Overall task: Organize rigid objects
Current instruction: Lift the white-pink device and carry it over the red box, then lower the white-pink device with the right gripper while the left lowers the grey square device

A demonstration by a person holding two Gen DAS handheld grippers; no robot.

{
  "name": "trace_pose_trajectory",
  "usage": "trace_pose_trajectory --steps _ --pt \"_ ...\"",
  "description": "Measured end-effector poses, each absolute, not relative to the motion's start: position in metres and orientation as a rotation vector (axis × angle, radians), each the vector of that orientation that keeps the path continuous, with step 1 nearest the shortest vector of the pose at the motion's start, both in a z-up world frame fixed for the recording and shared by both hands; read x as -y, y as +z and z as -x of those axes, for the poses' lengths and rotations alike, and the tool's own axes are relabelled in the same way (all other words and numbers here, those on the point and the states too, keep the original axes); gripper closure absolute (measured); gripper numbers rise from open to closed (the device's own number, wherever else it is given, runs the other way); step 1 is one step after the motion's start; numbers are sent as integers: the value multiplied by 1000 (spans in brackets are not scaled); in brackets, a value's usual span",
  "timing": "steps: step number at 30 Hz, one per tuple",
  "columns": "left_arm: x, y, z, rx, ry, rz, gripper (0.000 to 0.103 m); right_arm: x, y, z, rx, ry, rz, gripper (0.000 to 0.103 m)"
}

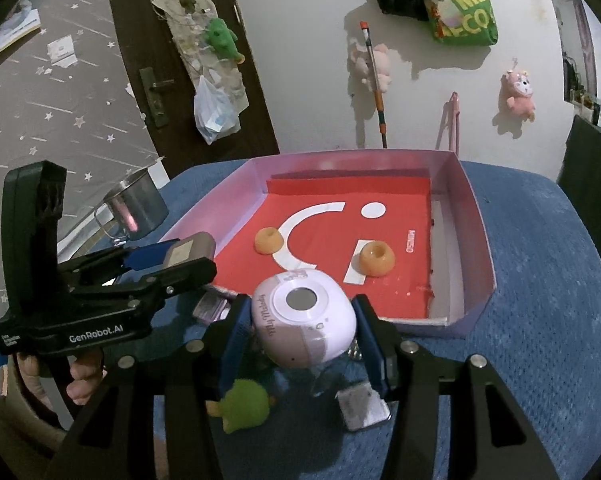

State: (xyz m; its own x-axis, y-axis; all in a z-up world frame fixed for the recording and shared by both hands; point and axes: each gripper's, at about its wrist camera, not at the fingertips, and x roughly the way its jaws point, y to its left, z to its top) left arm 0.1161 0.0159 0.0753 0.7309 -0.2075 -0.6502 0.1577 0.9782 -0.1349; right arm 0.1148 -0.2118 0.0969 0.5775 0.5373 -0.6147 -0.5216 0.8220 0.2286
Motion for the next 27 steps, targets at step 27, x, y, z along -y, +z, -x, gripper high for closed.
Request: trace_pose_trajectory --steps 27 --pt "-20 30 -183 -934 -247 79 44 193 57 -197 -965 598 -6 49"
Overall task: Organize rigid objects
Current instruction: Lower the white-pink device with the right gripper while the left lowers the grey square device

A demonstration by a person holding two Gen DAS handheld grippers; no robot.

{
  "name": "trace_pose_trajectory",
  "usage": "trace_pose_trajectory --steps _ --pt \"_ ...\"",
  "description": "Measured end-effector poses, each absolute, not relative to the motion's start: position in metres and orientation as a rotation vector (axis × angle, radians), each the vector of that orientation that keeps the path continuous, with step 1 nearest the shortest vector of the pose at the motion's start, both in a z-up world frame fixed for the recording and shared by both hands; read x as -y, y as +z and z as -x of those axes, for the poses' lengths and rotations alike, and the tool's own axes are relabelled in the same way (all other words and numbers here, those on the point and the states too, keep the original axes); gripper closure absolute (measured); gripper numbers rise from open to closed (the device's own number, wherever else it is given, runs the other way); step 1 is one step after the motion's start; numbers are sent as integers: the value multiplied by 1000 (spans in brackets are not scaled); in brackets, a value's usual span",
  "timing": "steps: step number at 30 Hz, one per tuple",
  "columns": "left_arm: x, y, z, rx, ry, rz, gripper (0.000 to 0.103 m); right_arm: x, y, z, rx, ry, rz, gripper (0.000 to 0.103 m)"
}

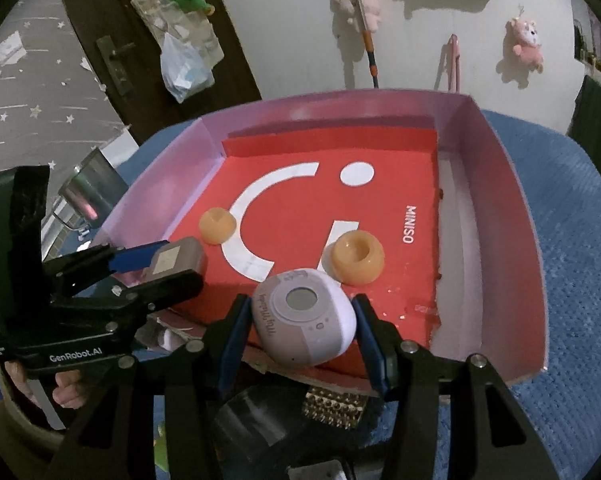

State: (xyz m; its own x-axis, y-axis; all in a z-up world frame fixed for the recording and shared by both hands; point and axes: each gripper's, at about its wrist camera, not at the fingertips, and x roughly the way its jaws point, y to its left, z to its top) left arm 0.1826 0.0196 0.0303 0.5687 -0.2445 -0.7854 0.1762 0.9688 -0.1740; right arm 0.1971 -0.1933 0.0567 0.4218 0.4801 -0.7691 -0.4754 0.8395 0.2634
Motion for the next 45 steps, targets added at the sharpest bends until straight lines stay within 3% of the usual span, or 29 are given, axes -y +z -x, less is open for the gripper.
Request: trace_pose_trajectory --steps 45 --pt "-27 12 -222 -926 -124 66 44 182 39 -238 -928 430 94 48"
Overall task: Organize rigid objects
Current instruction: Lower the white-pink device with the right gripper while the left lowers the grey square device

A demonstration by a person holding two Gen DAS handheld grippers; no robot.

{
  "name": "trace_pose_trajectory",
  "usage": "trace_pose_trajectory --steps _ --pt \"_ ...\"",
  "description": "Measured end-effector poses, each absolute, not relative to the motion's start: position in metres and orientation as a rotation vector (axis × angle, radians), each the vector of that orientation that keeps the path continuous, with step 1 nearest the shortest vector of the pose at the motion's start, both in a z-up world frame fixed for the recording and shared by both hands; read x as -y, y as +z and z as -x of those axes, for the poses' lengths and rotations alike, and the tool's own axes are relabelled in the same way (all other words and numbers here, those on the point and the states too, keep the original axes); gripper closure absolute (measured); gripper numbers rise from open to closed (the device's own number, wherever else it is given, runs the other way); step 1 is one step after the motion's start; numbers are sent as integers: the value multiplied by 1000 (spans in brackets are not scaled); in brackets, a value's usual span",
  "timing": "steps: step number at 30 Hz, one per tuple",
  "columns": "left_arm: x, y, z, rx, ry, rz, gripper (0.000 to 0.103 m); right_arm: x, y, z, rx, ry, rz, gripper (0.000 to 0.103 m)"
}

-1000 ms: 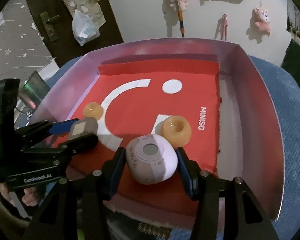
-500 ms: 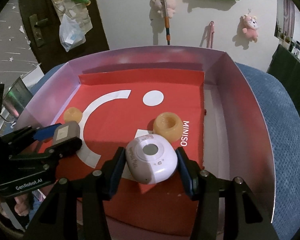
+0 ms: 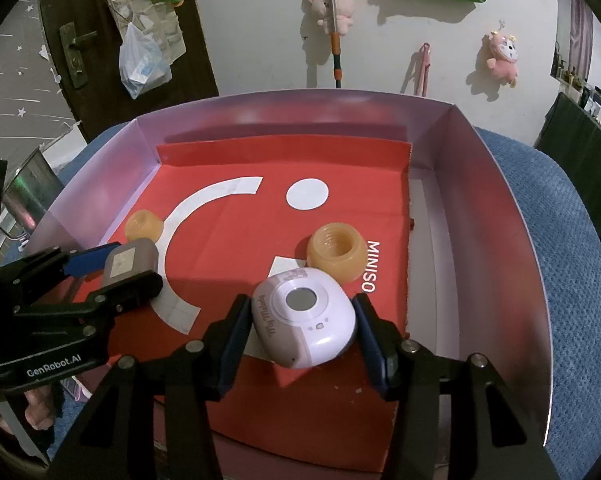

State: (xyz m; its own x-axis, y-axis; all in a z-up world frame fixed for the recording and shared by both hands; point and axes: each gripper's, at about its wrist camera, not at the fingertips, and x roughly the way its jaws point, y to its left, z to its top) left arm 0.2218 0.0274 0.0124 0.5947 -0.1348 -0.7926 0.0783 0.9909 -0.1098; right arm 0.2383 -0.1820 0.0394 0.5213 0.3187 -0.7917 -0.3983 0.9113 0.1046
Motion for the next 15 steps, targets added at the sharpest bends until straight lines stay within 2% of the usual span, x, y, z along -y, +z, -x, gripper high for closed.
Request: trace_pose_trajectory --steps 15 --pt "-26 16 -218 -928 -131 49 39 186 41 -234 -938 448 71 48"
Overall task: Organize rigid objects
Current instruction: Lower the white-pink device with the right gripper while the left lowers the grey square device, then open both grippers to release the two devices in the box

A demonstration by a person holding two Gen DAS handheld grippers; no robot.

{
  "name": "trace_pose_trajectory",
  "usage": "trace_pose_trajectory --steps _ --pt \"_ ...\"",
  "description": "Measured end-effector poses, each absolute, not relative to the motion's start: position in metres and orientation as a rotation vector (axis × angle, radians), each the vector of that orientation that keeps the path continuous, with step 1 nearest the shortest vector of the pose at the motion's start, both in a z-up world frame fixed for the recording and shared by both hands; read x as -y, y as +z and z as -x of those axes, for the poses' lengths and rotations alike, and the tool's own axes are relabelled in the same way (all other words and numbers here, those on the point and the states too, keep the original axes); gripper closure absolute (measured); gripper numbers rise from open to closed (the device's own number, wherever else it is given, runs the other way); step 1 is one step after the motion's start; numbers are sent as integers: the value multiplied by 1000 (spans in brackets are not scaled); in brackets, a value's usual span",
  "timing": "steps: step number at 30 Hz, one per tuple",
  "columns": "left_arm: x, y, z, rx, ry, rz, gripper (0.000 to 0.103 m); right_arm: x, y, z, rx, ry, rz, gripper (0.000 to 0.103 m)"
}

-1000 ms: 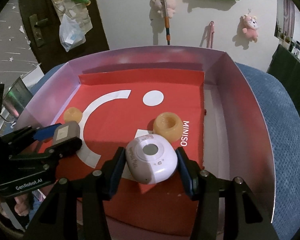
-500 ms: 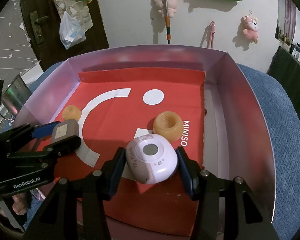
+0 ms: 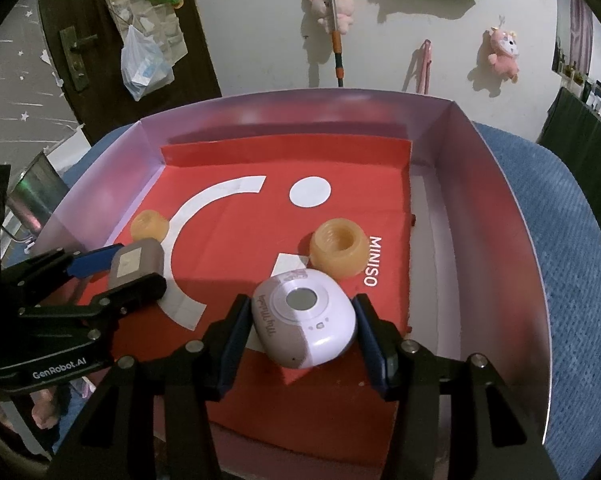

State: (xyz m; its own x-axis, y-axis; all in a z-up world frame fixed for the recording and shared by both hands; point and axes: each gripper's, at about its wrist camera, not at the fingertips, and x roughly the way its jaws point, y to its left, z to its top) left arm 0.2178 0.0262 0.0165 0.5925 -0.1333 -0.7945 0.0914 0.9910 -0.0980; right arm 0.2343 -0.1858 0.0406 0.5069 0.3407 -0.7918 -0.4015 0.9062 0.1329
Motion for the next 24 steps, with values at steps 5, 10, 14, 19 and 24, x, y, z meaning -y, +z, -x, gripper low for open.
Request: trace_pose_trajectory --steps 5,10,14,19,24 --pt "-25 23 -211 -899 -122 35 39 188 48 -227 -915 457 70 47" --pt "-26 29 -206 -883 -124 42 39 189 55 -220 -897 468 57 44" --pt "-25 32 -203 -883 -122 37 39 190 60 -215 -885 476 46 43" --pt "-25 37 -198 -866 -120 38 37 192 68 -207 -863 489 38 37" --pt "-24 42 -191 -848 -125 38 31 193 76 -197 -840 504 24 31"
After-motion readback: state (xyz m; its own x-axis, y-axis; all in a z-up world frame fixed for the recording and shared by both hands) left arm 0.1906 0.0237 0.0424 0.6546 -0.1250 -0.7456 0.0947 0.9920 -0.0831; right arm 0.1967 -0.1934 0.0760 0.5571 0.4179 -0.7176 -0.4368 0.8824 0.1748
